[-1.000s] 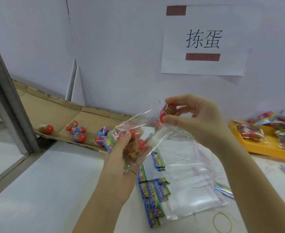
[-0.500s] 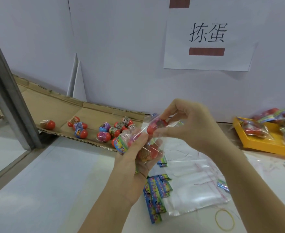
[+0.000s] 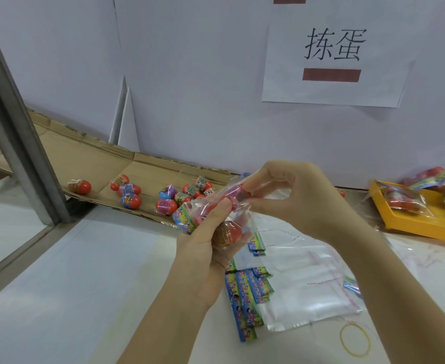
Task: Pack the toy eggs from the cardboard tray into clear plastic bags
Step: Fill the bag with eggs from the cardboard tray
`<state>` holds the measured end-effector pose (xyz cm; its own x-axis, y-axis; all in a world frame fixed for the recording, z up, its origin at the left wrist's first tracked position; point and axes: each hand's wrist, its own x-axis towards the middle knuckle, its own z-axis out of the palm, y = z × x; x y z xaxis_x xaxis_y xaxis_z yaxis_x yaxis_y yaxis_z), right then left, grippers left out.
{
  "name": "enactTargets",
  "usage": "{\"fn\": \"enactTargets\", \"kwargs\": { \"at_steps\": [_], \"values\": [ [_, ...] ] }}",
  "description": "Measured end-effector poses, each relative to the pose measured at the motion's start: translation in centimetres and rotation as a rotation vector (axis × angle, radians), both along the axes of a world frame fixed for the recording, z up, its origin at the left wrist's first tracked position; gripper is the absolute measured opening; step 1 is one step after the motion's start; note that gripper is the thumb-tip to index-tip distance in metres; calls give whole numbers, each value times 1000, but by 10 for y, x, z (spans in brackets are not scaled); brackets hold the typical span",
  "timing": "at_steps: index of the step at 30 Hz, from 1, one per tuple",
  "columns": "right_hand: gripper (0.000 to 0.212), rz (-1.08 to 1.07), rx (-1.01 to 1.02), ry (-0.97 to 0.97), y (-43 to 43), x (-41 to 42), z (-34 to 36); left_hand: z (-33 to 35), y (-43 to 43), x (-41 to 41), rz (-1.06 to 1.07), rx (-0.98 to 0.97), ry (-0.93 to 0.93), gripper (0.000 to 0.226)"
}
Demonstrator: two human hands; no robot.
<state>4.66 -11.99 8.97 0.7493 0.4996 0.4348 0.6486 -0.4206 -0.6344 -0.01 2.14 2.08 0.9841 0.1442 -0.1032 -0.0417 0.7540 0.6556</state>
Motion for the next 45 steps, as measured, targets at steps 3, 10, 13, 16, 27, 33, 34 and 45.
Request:
{"fn": "enactTargets", "kwargs": {
  "at_steps": [3,10,13,16,27,33,34,45],
  "values": [
    [26,52,38,-12,5,0,-2,2,4,-1,15,-8,15,26],
    [31,64,278,66,39,5,-20,2,22,5,96,-99,1,23],
    [25,38,223,61,43,7,-23,0,22,6,95,-94,4,25],
    [21,46,189,138,34,12,-18,2,21,6,73,-32,-14,37],
    [29,26,229,127,22,12,-10,4,13,1,22,34,-39,53],
    [19,-47,373,164,21,14,-12,8,14,2,12,-79,-23,25],
    [19,-46,375,177,20,14,-12,8,13,3,45,-71,-23,22],
    [24,102,219,388,-9,29,-7,5,12,3,53,37,-63,39]
  ]
}}
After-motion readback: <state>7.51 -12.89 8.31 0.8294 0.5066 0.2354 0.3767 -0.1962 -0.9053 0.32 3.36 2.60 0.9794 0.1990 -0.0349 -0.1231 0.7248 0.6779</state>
